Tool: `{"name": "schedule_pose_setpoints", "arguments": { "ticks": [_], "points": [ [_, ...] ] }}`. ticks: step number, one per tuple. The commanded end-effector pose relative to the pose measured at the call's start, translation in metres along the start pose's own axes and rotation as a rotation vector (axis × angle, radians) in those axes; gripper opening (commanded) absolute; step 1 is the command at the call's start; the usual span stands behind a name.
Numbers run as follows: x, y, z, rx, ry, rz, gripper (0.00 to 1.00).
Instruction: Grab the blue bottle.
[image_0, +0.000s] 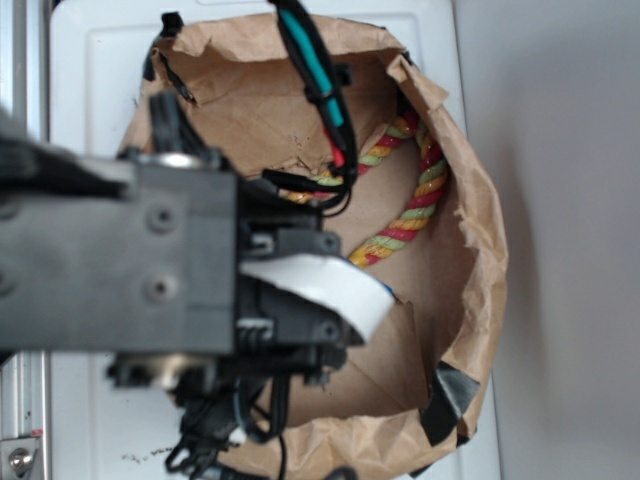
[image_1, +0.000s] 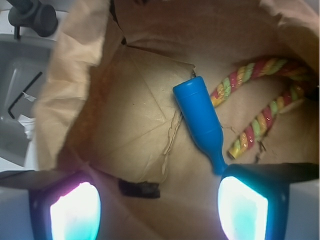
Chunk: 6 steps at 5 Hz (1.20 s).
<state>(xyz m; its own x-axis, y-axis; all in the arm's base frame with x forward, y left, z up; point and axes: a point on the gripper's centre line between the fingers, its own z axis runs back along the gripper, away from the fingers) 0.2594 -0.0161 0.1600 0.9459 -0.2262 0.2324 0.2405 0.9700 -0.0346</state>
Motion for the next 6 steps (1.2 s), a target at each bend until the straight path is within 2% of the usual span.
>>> {"name": "schedule_pose_setpoints", "arguments": {
  "ticks": [1,2,3,4,5,6],
  "points": [
    [0.007,0.046,-0.027,0.034,0.015,0.036,1.00],
    [0.019,0.068,-0.031,-0.003,-0.007,0.067,1.00],
    [0.033,0.067,-0.045,-0.008,-0.004,0.009,1.00],
    [0.051,0.064,-0.065,-0.043,-0.013,-0.095,1.00],
    [0.077,0.062,-0.092,-0.059,0.004,-0.104,1.00],
    [0.094,0.056,-0.105,-0.057,0.002,-0.169,1.00]
  ]
}}
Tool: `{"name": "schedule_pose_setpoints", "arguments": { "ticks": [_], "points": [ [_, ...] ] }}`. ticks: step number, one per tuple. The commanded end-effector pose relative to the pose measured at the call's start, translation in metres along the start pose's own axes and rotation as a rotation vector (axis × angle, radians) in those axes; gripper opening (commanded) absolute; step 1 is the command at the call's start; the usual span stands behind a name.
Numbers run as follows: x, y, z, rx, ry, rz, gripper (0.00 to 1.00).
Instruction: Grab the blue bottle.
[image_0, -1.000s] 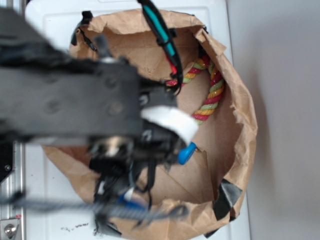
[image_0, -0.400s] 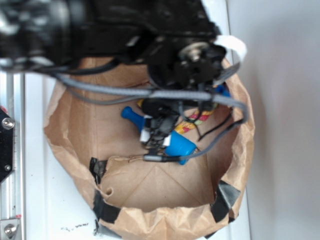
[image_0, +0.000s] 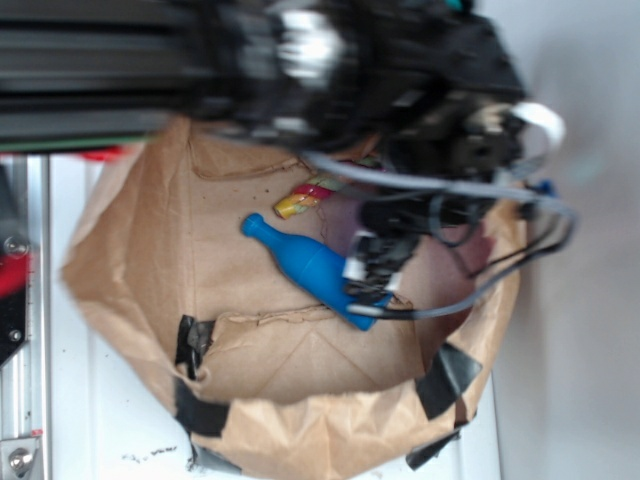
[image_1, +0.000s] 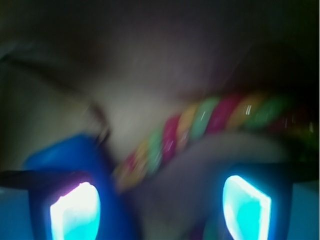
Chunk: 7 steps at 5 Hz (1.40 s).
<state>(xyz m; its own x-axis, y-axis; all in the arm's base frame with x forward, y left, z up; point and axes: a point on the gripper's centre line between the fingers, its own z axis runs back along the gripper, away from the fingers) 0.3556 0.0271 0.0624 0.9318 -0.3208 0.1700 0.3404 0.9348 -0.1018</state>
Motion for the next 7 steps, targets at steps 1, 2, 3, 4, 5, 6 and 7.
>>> {"name": "schedule_pose_setpoints", "arguments": {
  "ticks": [1,2,3,4,5,6,7],
  "points": [
    [0.042,-0.016,0.006,0.003,-0.051,-0.163,1.00],
    [0.043,-0.003,0.018,-0.022,-0.089,-0.198,1.00],
    [0.017,-0.073,0.066,-0.002,-0.181,-0.244,1.00],
    [-0.030,-0.091,0.108,0.013,-0.258,-0.253,1.00],
    [-0.070,-0.105,0.132,0.028,-0.293,-0.250,1.00],
    [-0.072,-0.104,0.114,0.091,-0.233,-0.278,1.00],
    [-0.067,-0.073,0.093,0.155,-0.173,-0.212,1.00]
  ]
}}
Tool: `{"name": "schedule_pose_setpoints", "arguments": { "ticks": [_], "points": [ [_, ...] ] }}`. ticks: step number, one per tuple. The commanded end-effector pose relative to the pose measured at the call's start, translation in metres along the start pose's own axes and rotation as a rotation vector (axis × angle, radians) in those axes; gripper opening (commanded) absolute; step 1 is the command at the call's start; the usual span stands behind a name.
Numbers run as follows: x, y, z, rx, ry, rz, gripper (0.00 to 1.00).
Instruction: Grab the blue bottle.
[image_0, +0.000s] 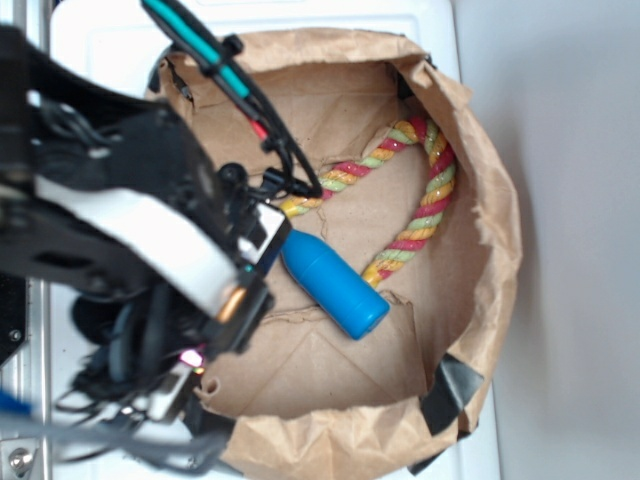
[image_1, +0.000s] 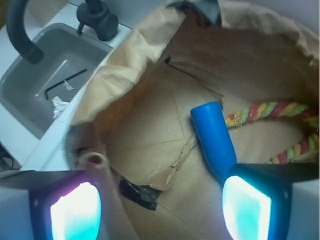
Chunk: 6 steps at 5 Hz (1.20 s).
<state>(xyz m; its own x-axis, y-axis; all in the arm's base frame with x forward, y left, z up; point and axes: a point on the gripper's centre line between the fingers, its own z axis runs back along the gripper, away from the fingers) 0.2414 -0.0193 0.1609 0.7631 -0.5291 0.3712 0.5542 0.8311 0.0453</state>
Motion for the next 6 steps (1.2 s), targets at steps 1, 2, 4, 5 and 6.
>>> {"name": "schedule_pose_setpoints", "arguments": {
  "ticks": [1,2,4,5,6],
  "points": [
    [-0.003,0.051,-0.020,0.104,0.114,0.130,1.00],
    [0.008,0.054,-0.021,0.105,0.103,0.109,1.00],
    [0.010,0.051,-0.056,0.109,0.205,0.078,1.00],
    [0.011,0.051,-0.080,0.088,0.226,0.046,1.00],
    [0.021,0.050,-0.089,0.055,0.206,0.053,1.00]
  ]
}}
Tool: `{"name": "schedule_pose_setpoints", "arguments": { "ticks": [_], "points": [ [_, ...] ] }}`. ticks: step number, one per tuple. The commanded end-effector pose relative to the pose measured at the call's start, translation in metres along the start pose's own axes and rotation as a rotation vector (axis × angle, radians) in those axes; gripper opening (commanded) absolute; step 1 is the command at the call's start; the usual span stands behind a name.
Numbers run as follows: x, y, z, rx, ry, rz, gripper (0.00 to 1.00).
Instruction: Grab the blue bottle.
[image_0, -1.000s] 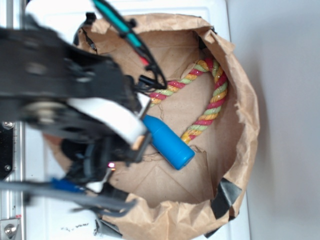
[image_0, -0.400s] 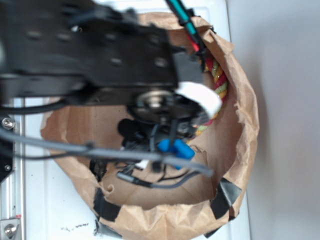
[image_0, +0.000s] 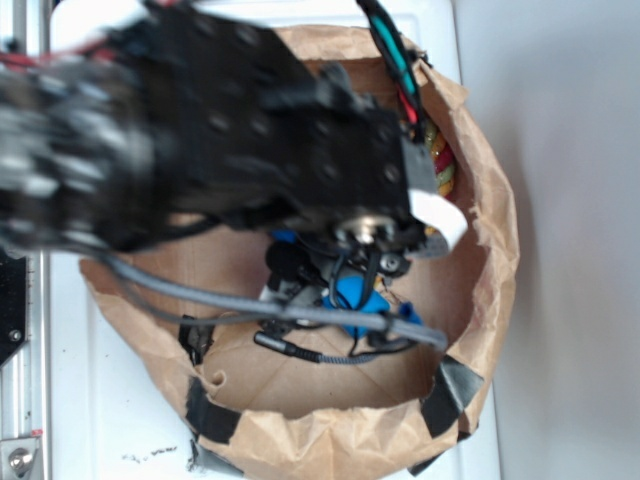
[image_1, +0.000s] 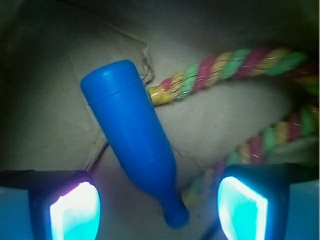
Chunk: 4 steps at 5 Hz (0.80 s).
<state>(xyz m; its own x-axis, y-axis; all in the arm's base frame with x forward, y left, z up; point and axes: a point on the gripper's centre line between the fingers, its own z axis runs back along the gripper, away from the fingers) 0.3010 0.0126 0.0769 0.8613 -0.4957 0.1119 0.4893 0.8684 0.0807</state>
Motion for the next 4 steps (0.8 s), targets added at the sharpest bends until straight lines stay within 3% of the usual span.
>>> {"name": "schedule_pose_setpoints", "arguments": {
  "ticks": [1,2,3,4],
  "points": [
    [0.031,-0.021,0.005,-0.046,-0.087,-0.074,1.00],
    [0.040,-0.025,0.000,0.008,-0.090,-0.144,1.00],
    [0.043,-0.022,-0.015,0.039,-0.028,-0.181,1.00],
    [0.041,-0.022,-0.016,0.024,0.002,-0.174,1.00]
  ]
}}
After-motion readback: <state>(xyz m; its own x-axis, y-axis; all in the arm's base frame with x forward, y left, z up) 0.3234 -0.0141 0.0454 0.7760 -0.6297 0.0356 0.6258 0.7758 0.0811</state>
